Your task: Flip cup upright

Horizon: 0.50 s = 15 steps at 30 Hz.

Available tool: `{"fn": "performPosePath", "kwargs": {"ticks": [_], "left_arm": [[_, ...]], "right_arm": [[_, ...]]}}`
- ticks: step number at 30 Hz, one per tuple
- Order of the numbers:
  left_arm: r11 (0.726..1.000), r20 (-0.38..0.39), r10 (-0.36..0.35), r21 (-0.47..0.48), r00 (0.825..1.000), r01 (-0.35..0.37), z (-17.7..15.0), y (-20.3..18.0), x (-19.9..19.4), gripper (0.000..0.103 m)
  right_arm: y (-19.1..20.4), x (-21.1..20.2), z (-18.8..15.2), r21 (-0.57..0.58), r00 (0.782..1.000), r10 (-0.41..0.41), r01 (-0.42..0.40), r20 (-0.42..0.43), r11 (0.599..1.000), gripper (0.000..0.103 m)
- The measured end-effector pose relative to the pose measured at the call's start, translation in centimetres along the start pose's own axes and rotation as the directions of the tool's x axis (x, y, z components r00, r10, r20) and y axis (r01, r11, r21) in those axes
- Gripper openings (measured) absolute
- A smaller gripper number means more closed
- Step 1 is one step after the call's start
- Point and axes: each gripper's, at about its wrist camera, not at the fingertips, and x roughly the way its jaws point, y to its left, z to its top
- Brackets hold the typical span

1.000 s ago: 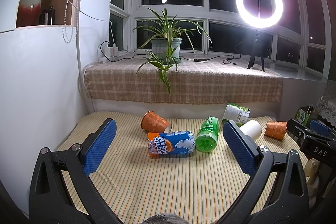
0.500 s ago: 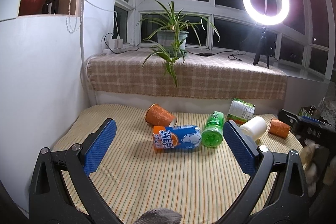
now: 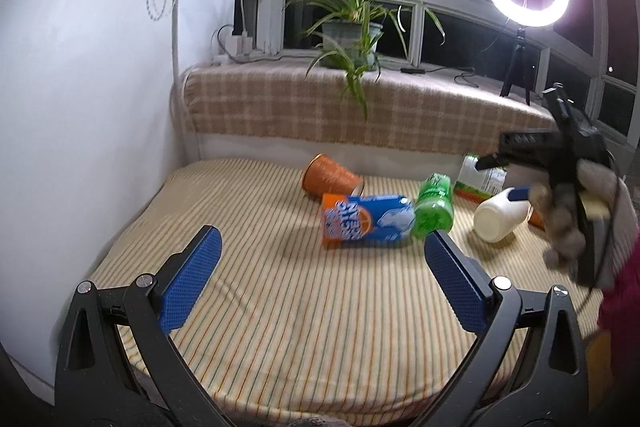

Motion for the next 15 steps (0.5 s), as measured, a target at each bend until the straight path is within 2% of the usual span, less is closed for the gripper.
{"fn": "performPosePath", "kwargs": {"ticks": [6, 10, 15], "left_arm": [[0.999, -0.022, 0.017, -0.031, 1.000, -0.018, -0.7, 1.6, 0.2, 0.103], [0.998, -0.018, 0.031, -0.051, 0.999, -0.032, -0.7, 2.6, 0.2, 0.103], [0.997, -0.024, 0.039, -0.064, 0.999, -0.041, -0.9, 3.4, 0.3, 0.103]], "right_arm": [[0.5, 3.7, 2.0, 0.042, 0.996, -0.004, 0.008, -0.095, 0.999, 0.081], [0.8, 6.1, 2.7, 0.073, 0.988, -0.009, 0.020, -0.153, 0.997, 0.075], [1.9, 8.3, 3.3, 0.060, 0.983, -0.064, 0.076, -0.174, 0.995, 0.075]]}}
